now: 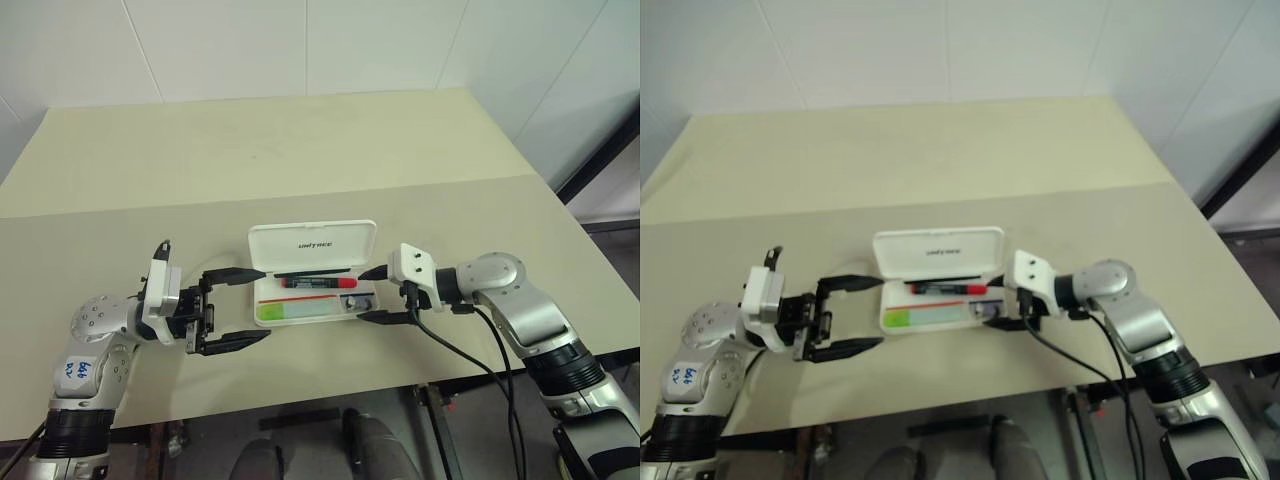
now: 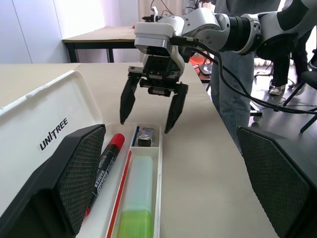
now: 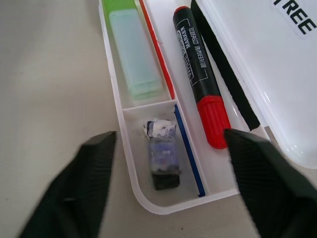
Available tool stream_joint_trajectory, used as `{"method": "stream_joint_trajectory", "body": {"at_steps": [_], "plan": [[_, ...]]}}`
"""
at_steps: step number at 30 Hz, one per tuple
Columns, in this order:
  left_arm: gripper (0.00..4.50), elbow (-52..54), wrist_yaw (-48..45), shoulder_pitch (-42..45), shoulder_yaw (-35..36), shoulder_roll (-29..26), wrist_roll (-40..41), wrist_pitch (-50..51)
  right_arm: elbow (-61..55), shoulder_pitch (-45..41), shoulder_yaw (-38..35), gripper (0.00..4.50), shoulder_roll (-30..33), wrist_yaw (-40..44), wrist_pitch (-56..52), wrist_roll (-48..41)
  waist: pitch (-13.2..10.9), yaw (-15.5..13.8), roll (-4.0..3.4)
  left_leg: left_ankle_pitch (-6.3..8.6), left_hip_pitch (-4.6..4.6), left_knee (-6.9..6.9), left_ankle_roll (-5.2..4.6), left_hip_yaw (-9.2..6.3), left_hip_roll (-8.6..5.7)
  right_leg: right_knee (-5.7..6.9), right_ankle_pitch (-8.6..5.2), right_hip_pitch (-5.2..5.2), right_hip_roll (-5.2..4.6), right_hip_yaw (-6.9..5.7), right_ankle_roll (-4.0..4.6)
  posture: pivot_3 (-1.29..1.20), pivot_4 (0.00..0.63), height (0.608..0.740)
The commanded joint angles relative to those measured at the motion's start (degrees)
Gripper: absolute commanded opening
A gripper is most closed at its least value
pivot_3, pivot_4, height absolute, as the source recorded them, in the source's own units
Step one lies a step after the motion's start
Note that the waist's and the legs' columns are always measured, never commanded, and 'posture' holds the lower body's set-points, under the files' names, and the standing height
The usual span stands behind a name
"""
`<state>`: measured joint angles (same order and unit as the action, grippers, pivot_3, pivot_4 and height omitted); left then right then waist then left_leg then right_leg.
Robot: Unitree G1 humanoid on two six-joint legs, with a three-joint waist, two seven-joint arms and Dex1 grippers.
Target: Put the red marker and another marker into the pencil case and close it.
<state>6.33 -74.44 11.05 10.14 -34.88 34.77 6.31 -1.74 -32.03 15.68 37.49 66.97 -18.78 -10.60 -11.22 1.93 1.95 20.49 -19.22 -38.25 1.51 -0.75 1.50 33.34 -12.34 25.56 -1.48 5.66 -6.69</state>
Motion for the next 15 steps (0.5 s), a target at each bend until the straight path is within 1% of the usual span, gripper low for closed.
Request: {"method": "stream_joint_trajectory", "body": {"at_steps": [1, 5, 15], "plan": [[4.5, 2.45, 0.54, 0.99, -0.24, 0.27, 1.48, 0.09, -2.14, -0.56, -1.4, 4.48, 0.58, 0.09, 0.2, -0.39, 0.0, -0.01, 0.0, 0.0, 0.0, -0.01, 0.0, 0.0, 0.0, 0.01, 0.0, 0.0, 0.0, 0.0, 0.0, 0.0, 0.15, 0.74], [4.5, 2.82, 0.81, 1.17, -0.56, 0.52, 1.55, 0.3, -3.81, -0.08, -2.05, 4.48, 0.64, -0.4, -0.8, -1.02, 0.0, -0.03, 0.0, 0.0, 0.0, -0.03, 0.0, 0.0, 0.0, 0.03, 0.0, 0.0, 0.0, 0.0, 0.0, 0.0, 0.15, 0.74], [4.5, 5.88, 2.64, 3.28, -1.77, 0.89, 2.34, 2.23, -14.89, 5.21, -7.1, 4.48, 1.49, -3.38, -7.68, -6.86, 0.0, -0.16, 0.0, 0.0, -0.01, -0.05, 0.0, -0.02, -0.01, 0.06, 0.0, 0.0, 0.0, 0.0, 0.0, 0.0, 0.15, 0.74]]}}
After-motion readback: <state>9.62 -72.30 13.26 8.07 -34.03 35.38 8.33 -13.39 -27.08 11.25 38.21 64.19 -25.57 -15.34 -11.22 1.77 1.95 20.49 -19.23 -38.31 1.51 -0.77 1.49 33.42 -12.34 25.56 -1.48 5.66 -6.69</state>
